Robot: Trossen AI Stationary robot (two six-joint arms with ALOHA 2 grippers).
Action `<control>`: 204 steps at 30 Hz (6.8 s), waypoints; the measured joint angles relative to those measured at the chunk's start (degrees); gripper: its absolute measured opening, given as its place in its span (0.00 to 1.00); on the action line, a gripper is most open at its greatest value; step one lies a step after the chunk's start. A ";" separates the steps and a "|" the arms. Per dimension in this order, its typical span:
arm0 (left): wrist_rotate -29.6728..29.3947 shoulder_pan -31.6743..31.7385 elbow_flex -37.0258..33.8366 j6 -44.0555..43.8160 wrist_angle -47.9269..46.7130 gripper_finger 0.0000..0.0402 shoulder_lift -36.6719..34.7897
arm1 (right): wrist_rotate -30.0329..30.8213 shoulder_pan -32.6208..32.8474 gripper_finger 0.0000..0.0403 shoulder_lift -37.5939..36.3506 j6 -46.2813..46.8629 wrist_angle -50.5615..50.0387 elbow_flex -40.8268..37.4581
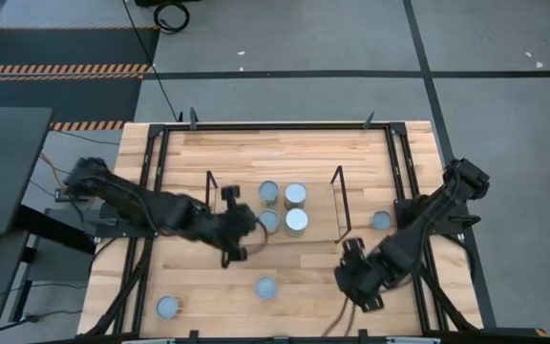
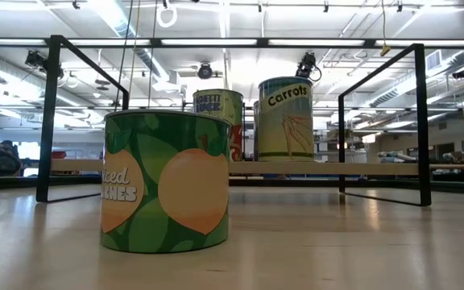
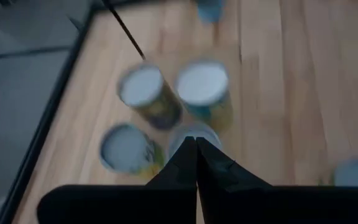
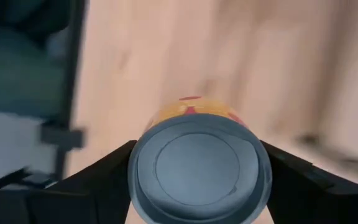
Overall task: Pick and place cans onto a shelf
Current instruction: Put the canned pineapples on the shelf, then put the canned tuna on the shelf
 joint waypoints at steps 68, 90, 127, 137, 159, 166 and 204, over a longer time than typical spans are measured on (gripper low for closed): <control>-9.97 10.13 -15.17 9.57 12.39 0.04 -25.46 | -5.23 -50.98 0.88 6.69 -40.89 7.49 -7.32; -9.95 10.13 -15.17 9.57 12.34 0.04 -25.44 | 6.28 -43.83 0.87 -18.03 -31.25 -3.51 0.07; -9.96 10.14 -15.14 9.57 12.37 0.05 -25.42 | -4.09 -38.60 0.94 -38.39 -2.51 -11.77 -36.64; -9.94 10.13 -15.14 9.57 12.37 0.05 -25.42 | -3.71 -40.75 0.94 -35.73 -4.62 -9.83 -36.65; -9.94 10.13 -15.14 9.57 12.37 0.05 -25.42 | -6.60 -44.44 0.94 -37.05 -7.10 -8.91 -35.32; -9.94 10.13 -15.14 9.57 12.37 0.05 -25.42 | -4.65 -38.00 0.90 -36.05 -3.17 -11.93 -35.32; -9.97 10.14 -15.14 9.57 12.37 0.05 -25.42 | -2.03 -38.66 0.89 -39.05 -2.84 -6.47 -35.45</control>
